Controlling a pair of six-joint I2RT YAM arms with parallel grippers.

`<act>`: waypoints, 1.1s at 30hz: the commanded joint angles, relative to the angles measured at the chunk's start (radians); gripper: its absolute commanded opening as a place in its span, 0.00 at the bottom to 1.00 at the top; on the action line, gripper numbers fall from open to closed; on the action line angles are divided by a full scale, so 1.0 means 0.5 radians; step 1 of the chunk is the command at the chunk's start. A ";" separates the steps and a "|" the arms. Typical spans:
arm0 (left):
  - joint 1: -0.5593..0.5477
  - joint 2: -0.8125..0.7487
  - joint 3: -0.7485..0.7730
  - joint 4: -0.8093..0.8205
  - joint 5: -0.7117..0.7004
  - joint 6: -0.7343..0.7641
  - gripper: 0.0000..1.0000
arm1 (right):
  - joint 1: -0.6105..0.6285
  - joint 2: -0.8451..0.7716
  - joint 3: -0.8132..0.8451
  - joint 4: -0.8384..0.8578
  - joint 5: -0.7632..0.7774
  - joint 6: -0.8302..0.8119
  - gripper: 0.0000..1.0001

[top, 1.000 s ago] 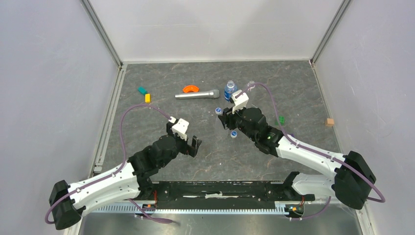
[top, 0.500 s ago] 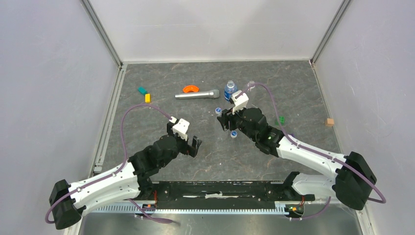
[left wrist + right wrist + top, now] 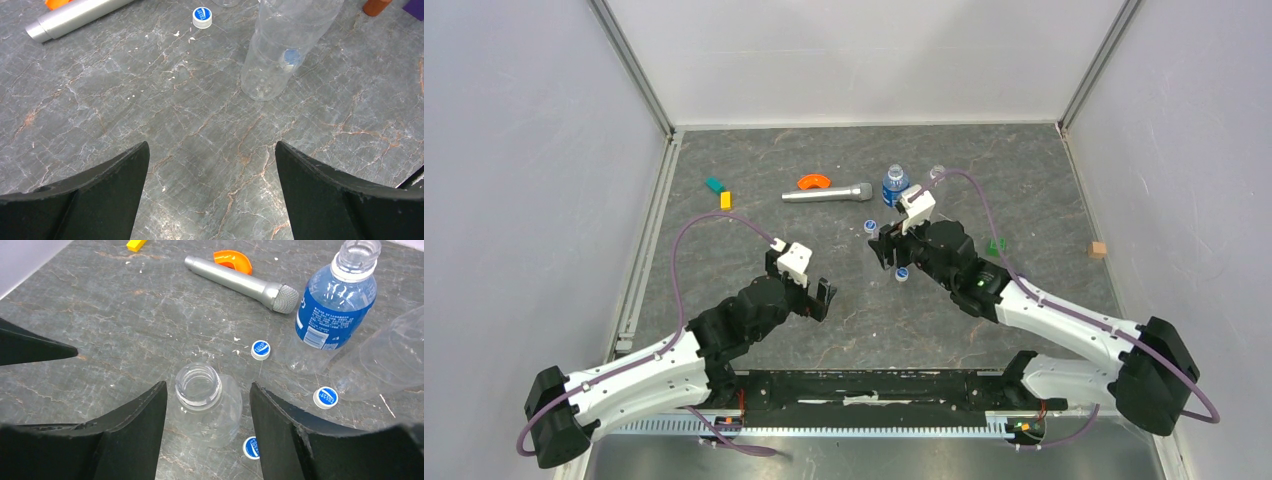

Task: Unscrew the bottle caps
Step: Place the plastic bottle at the center of the board, then reset both arms

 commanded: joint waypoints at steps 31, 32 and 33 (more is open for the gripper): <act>1.430 0.280 0.616 -0.354 0.398 -0.453 1.00 | -1.618 -0.679 -0.294 -0.568 -0.118 -0.119 0.93; 1.430 0.294 0.683 -0.451 0.243 -0.491 1.00 | -1.632 -0.693 -0.278 -0.565 -0.152 -0.138 0.93; 1.430 0.305 0.748 -0.529 0.132 -0.556 1.00 | -1.632 -0.709 -0.268 -0.554 -0.213 -0.174 0.93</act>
